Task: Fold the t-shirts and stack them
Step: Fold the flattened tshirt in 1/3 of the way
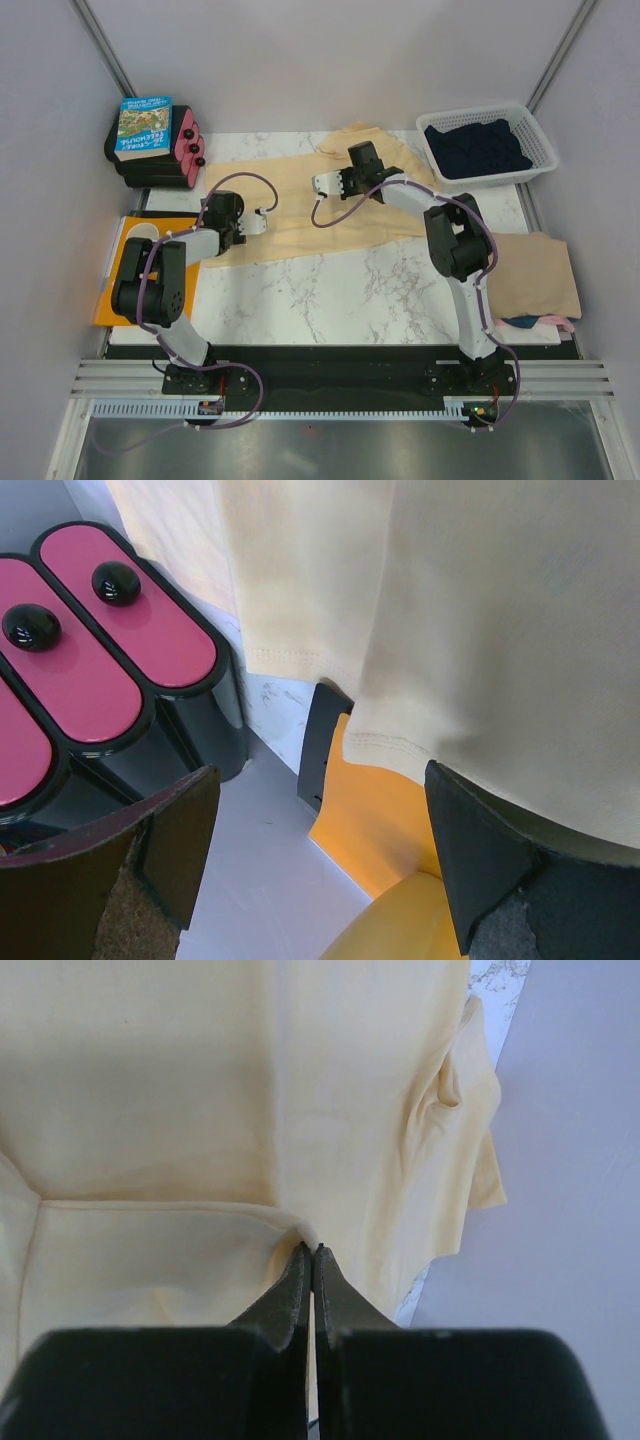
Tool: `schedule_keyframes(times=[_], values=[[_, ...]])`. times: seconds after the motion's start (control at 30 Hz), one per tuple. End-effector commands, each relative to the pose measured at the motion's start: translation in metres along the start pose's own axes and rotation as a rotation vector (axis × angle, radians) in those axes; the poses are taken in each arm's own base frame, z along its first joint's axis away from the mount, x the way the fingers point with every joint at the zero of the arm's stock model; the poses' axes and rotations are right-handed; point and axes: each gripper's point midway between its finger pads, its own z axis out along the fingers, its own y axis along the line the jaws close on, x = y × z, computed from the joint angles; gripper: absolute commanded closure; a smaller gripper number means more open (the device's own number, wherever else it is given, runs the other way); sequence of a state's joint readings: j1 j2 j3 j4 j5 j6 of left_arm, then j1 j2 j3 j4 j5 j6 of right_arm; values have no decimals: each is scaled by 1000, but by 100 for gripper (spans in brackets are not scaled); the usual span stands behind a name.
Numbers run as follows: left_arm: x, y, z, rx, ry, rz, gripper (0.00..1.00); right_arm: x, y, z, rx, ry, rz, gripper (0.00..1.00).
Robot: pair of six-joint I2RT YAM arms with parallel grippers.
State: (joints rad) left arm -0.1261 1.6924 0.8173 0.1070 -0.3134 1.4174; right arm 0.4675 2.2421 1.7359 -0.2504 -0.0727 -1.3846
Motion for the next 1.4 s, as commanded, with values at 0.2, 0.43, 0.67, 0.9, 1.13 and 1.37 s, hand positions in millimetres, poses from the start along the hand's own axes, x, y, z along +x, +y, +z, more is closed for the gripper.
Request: schedule_keyframes(times=[0.2,0.43,0.67,0.9,1.13,1.37], values=[[-7,13,1,-43,-10,-54,10,-5,-8,11,89,2,-34,95],[-8,13,3,-40,-12,-55,10,-4,-28,15,252,32,-21,42],[-11,13,4,-39,-16,-51,10,-3,-58,2,441,63,51,38],[-13,14,5,-39,-19,-54,10,3,-68,-19,378,63,271,52],[-14,16,5,-44,-24,-49,10,30,-28,-36,171,108,388,100],[-19,20,6,-47,-32,-45,10,82,4,-31,38,206,538,100]])
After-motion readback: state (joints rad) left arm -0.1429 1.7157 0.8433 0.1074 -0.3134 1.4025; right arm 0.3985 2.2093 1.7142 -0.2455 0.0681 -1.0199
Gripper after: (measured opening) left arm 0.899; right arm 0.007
